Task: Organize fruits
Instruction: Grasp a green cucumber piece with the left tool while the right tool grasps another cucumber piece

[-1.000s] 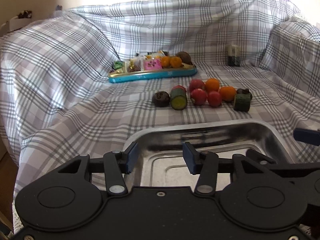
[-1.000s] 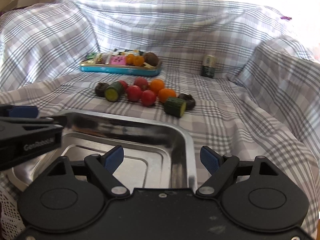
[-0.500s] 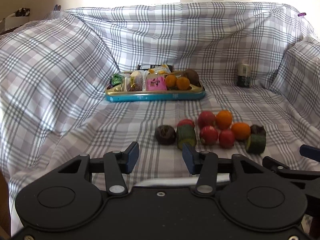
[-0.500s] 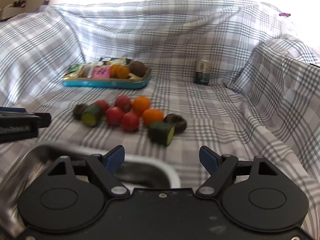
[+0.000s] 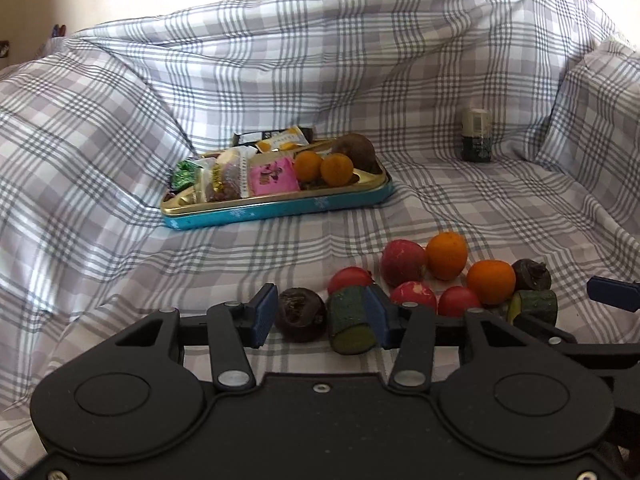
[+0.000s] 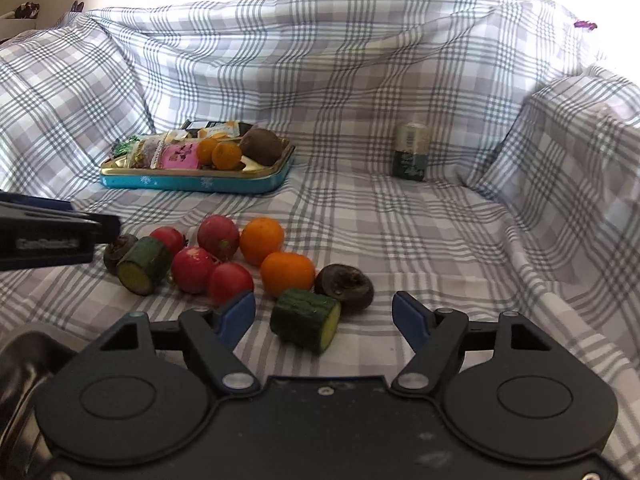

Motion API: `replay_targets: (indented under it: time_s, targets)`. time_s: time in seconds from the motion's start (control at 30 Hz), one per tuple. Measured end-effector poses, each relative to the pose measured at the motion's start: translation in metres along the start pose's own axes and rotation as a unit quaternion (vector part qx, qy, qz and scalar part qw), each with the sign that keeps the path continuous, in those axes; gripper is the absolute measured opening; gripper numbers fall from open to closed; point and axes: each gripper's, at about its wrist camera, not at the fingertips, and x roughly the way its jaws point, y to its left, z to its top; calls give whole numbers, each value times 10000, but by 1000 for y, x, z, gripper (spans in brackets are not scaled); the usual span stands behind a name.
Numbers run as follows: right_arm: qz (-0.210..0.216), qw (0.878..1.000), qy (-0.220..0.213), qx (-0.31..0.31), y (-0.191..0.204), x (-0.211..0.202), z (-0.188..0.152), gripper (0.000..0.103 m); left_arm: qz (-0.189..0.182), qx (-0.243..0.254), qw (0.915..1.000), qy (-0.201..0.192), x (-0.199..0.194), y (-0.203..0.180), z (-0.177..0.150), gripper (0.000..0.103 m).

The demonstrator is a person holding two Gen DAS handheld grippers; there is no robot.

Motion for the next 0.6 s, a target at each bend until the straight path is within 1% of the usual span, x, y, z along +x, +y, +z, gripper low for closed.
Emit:
replay_targets:
  time_s: [0.13, 0.33, 0.43, 0.5, 0.6]
  targets:
    - [186, 9997, 166, 34, 1, 7, -1, 74, -40, 194, 9998, 95, 11, -7, -1, 55]
    - [180, 9987, 422, 232, 0, 19, -1, 70, -161, 240, 9990, 328, 24, -10, -2, 55]
    - [181, 9977, 531, 389, -3, 24, 0, 64, -184, 290, 9986, 403, 28, -12, -5, 55]
    - [154, 9972, 597, 435, -4, 26, 1, 56, -144, 333, 9985, 405, 30, -14, -6, 54]
    - [179, 9969, 615, 461, -4, 28, 1, 50, -101, 413, 9984, 380, 31, -17, -7, 54]
